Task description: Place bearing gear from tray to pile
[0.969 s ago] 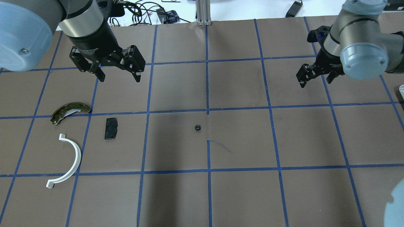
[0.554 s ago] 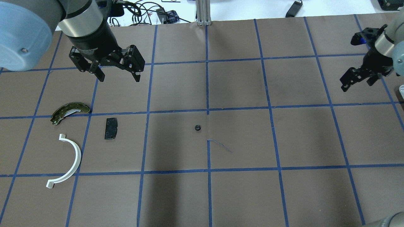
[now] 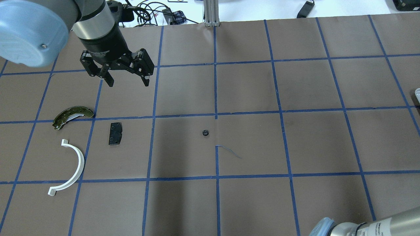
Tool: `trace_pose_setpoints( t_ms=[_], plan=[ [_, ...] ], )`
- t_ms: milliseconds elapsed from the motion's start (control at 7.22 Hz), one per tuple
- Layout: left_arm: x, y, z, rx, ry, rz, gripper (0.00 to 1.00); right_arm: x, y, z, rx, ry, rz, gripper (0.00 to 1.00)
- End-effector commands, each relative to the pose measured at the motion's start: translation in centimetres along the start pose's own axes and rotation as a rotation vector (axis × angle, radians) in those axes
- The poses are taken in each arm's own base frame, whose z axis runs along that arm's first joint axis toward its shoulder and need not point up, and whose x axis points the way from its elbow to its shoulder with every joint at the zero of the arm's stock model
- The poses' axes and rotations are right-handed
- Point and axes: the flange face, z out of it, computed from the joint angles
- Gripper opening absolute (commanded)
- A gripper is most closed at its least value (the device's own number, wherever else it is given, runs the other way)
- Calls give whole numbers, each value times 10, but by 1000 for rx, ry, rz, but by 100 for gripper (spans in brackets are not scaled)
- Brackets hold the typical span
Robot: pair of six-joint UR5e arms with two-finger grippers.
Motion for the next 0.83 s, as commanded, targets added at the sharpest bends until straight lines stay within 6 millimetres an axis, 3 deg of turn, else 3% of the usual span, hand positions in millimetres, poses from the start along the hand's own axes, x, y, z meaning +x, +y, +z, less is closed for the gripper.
trace_pose_setpoints(
  t_ms=[0, 138, 277, 554, 692],
  plan=[
    [27, -24, 43, -61, -5, -57, 100, 67, 36, 26, -24, -18, -39, 95],
    [64, -33, 69, -39, -12, -41, 100, 97, 39, 43, -27, -27, -78, 94],
    [85, -46, 108, 13, -4, -61, 100, 120, 38, 61, -43, -21, -115, 93],
    [129, -30, 188, 58, 20, -70, 100, 138, 40, 85, -53, -2, -114, 84],
    [134, -22, 221, 72, 22, -69, 100, 142, 48, 90, -54, -11, -98, 82]
  ],
)
